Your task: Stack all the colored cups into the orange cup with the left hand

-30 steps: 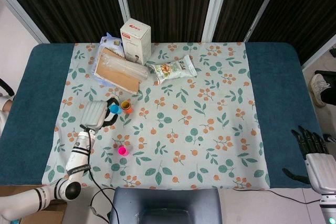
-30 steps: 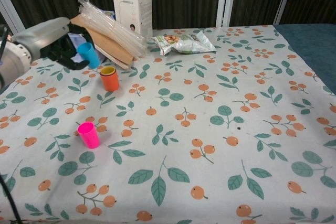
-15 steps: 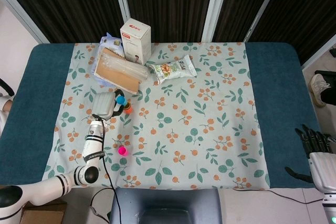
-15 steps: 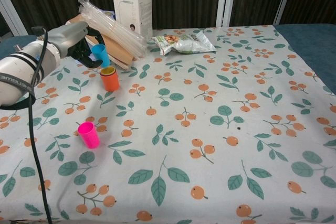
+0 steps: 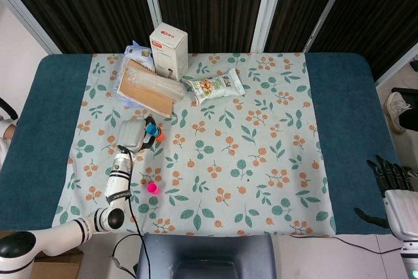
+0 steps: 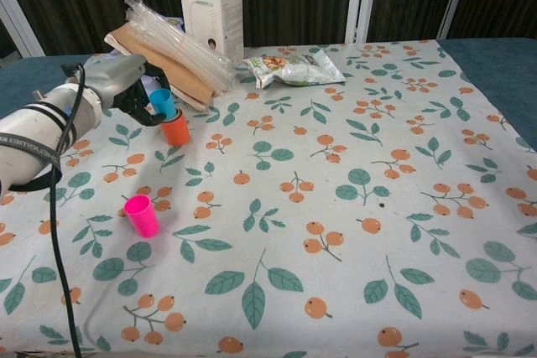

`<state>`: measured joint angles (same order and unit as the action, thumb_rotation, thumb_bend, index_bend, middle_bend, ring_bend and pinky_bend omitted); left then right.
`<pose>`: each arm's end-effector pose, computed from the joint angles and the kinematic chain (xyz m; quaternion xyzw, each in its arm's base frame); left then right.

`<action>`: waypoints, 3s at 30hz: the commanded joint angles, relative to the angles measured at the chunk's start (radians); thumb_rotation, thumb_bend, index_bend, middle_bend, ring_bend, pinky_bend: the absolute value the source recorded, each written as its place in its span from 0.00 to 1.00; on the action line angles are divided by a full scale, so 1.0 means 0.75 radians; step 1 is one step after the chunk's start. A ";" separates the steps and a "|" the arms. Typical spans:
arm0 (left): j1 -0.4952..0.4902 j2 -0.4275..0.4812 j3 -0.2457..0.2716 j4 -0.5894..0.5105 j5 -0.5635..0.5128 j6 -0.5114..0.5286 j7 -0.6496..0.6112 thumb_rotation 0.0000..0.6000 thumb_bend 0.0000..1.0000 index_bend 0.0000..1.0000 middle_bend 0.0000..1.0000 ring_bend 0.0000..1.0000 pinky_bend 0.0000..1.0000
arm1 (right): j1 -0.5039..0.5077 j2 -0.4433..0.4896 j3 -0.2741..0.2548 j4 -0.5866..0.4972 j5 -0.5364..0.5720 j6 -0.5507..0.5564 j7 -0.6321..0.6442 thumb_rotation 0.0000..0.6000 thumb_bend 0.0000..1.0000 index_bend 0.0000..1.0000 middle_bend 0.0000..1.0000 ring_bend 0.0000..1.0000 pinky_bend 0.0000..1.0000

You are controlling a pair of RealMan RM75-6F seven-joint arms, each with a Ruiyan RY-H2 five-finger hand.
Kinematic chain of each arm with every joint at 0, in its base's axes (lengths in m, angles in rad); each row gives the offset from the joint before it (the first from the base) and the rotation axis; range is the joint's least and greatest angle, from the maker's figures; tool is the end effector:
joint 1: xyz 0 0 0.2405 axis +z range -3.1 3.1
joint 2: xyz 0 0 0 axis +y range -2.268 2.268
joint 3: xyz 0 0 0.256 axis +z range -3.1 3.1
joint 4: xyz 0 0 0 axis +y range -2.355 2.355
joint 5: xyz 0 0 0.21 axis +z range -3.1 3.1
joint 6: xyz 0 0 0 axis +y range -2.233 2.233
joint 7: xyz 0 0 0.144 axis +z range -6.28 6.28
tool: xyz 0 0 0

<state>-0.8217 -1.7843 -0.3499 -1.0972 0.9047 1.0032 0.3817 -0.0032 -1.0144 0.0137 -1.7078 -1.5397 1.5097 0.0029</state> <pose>-0.1554 0.4104 -0.0271 -0.6319 -0.4187 -0.3844 0.5269 -0.3100 -0.1456 0.1794 0.5919 -0.4067 0.3653 0.5923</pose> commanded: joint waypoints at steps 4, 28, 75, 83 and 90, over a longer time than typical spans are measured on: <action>-0.002 -0.003 0.005 -0.012 -0.004 -0.012 0.000 1.00 0.35 0.01 1.00 1.00 1.00 | 0.001 0.002 0.000 0.001 0.000 -0.002 0.003 1.00 0.20 0.00 0.00 0.00 0.00; 0.400 0.571 0.446 -0.944 0.445 0.200 -0.156 1.00 0.34 0.09 1.00 1.00 1.00 | 0.009 0.005 -0.019 -0.002 -0.033 -0.019 0.010 1.00 0.20 0.00 0.00 0.00 0.00; 0.450 0.267 0.394 -0.622 0.430 0.130 -0.206 1.00 0.35 0.44 1.00 1.00 1.00 | -0.001 0.010 -0.028 0.009 -0.053 0.005 0.028 1.00 0.20 0.00 0.00 0.00 0.00; 0.451 0.269 0.391 -0.629 0.440 0.122 -0.216 1.00 0.36 0.47 1.00 1.00 1.00 | -0.003 0.010 -0.028 0.010 -0.055 0.009 0.030 1.00 0.20 0.00 0.00 0.00 0.00; 0.448 0.283 0.362 -0.648 0.450 0.135 -0.236 1.00 0.37 0.50 1.00 1.00 1.00 | -0.004 0.012 -0.029 0.010 -0.055 0.011 0.035 1.00 0.20 0.00 0.00 0.00 0.00</action>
<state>-0.4844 -1.5755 -0.0720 -1.5790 1.2397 1.0998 0.2091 -0.0064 -1.0055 -0.0078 -1.7005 -1.5813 1.5182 0.0290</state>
